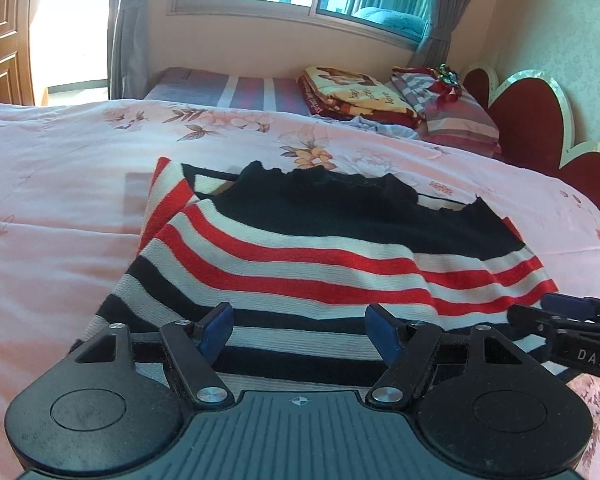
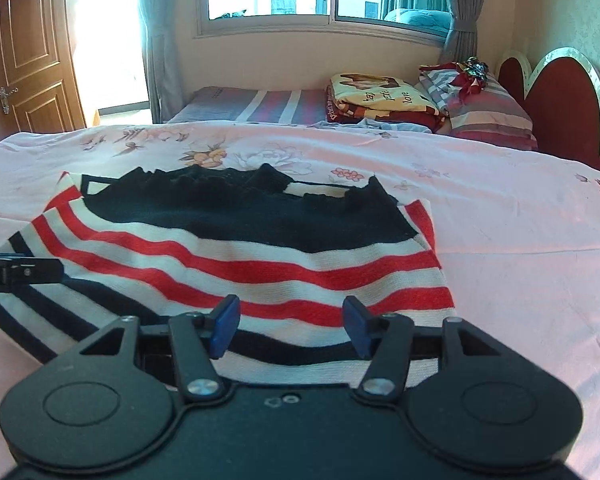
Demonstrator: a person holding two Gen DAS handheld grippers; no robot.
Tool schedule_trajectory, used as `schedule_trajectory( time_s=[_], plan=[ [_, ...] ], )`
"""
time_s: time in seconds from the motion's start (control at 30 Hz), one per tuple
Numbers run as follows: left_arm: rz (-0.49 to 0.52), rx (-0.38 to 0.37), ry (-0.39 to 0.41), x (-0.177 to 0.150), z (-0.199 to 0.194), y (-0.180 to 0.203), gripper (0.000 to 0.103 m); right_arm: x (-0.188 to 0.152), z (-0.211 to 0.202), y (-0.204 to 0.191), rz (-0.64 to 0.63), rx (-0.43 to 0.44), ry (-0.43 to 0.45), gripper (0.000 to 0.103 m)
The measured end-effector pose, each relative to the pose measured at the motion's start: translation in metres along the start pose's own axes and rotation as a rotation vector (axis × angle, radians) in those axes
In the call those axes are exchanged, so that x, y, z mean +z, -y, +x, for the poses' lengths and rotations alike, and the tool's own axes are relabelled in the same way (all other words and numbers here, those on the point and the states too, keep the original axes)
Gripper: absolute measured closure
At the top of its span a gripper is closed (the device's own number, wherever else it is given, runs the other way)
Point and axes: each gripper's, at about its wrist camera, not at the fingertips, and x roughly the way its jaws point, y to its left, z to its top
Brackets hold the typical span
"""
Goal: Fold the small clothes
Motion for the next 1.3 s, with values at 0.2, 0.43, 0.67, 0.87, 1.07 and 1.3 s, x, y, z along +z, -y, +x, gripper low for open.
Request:
schedule_trajectory(
  time_s=[0.2, 0.43, 0.67, 0.87, 1.07, 1.3],
  plan=[
    [0.061, 0.031, -0.018, -0.016, 0.005, 0.015, 0.031, -0.01, 0.0, -0.025, -0.03, 0.019, -0.021, 0.047],
    [0.124, 0.06, -0.023, -0.031, 0.01, 0.007, 0.031, -0.03, 0.011, -0.005, -0.054, -0.068, -0.071, 0.047],
    [0.125, 0.062, -0.021, -0.032, 0.01, 0.006, 0.031, -0.044, 0.003, 0.027, -0.05, -0.105, -0.074, 0.047],
    [0.129, 0.064, -0.022, -0.032, 0.01, 0.006, 0.031, -0.046, 0.004, 0.028, -0.046, -0.115, -0.074, 0.045],
    [0.1, 0.069, -0.032, -0.028, 0.007, 0.005, 0.031, -0.039, -0.007, 0.027, 0.004, -0.102, -0.07, 0.044],
    [0.073, 0.077, -0.028, -0.023, -0.002, 0.006, 0.031, -0.024, -0.02, 0.026, 0.041, -0.074, -0.032, 0.043]
  ],
)
